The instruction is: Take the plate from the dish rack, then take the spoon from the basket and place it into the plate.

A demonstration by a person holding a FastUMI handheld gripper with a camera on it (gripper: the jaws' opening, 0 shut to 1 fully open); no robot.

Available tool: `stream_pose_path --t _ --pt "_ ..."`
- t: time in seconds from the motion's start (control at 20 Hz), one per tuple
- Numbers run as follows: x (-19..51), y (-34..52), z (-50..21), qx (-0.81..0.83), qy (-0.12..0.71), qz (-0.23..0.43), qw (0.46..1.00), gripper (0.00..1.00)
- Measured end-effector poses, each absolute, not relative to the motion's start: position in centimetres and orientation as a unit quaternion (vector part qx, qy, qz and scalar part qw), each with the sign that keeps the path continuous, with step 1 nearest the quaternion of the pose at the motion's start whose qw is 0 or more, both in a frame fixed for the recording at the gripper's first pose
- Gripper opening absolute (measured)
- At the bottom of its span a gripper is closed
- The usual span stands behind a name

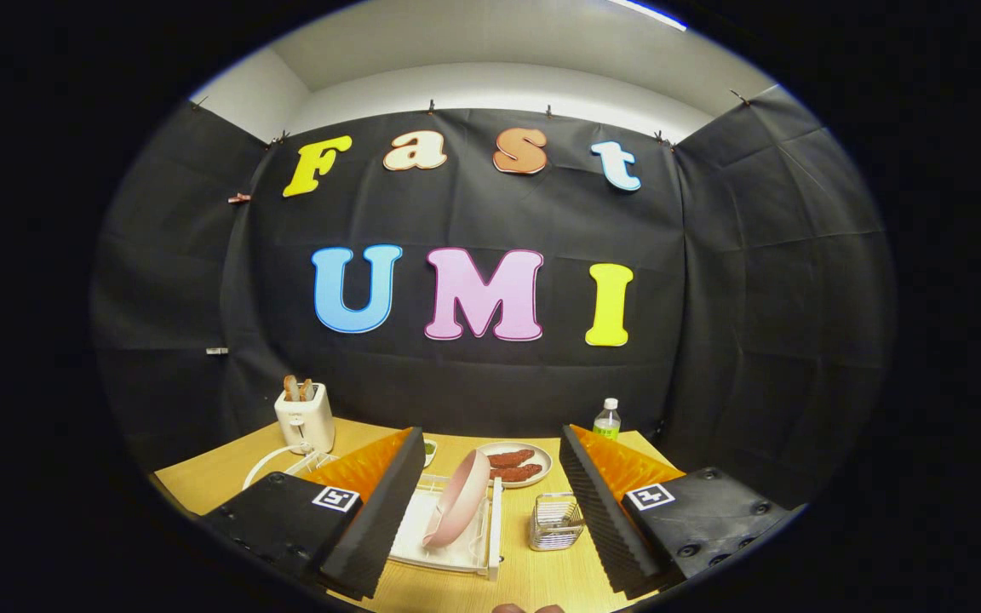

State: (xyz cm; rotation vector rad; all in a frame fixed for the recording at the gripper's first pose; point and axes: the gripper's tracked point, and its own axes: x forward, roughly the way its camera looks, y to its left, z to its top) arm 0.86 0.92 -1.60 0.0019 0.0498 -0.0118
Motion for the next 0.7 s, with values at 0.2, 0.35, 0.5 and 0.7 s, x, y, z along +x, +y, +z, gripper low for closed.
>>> stream_pose_path --t 0.2,0.35,0.5,0.7 --pt "1.1 1.3 -1.6 -0.006 0.025 -0.003 1.0 0.97" --pt "1.2 1.6 -1.8 -0.008 0.029 -0.002 1.0 0.97" --pt "1.8 1.2 -2.5 -0.022 0.044 -0.01 0.999 0.97" --pt "3.4 1.0 -2.9 -0.044 0.065 -0.013 0.997 0.97"
